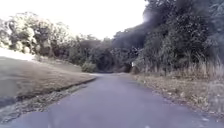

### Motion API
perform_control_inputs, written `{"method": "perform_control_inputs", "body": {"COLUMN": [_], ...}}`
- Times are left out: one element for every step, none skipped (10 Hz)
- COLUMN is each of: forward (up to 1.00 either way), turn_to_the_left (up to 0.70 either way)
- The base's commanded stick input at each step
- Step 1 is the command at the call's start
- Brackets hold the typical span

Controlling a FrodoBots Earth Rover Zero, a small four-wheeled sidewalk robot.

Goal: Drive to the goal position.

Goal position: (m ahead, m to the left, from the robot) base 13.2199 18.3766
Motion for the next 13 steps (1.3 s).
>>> {"method": "perform_control_inputs", "body": {"forward": [1.00, 1.00, 1.00, 1.00, 1.00, 1.00, 1.00, 1.00, 1.00, 1.00, 1.00, 1.00, 1.00], "turn_to_the_left": [0.00, 0.00, 0.00, 0.00, 0.00, 0.00, 0.22, 0.00, 0.00, 0.00, 0.00, 0.00, 0.00]}}
